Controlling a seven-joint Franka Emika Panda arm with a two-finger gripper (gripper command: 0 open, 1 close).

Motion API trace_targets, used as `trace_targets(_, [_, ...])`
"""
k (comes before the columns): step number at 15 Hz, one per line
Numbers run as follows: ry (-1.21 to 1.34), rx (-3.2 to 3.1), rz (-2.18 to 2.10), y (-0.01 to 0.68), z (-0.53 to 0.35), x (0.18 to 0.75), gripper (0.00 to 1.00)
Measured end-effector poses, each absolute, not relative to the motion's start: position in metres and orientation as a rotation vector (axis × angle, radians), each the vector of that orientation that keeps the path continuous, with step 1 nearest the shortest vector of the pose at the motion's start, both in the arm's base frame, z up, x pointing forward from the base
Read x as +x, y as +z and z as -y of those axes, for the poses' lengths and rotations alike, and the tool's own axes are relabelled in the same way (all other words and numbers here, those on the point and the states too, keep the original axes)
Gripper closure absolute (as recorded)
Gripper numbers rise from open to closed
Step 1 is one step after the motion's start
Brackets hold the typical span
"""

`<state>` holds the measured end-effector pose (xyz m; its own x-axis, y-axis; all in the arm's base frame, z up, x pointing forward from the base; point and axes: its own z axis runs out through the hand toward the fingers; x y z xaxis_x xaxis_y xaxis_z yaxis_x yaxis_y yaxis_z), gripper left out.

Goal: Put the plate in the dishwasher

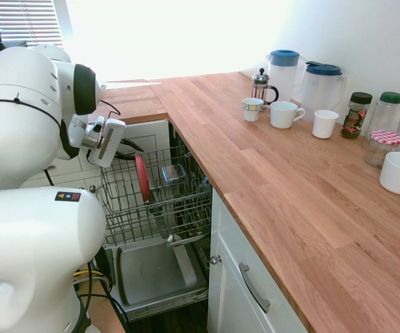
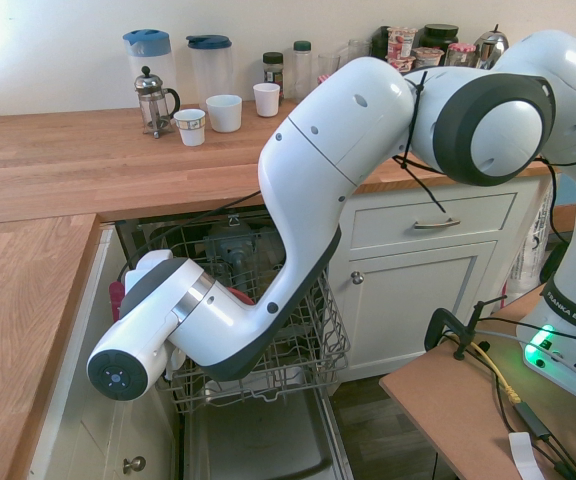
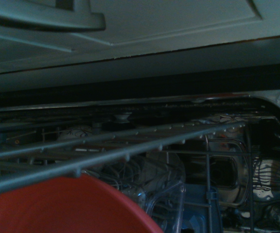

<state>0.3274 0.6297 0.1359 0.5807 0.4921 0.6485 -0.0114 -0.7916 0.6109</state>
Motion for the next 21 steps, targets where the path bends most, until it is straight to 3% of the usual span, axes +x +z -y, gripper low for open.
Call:
trace_targets(6, [1.193,2.278,-0.383,0.168,-0.647,0.307,0.0])
trace_targets(21, [1.137,2.482,-0.287,0.342,-0.587,0.3,0.0])
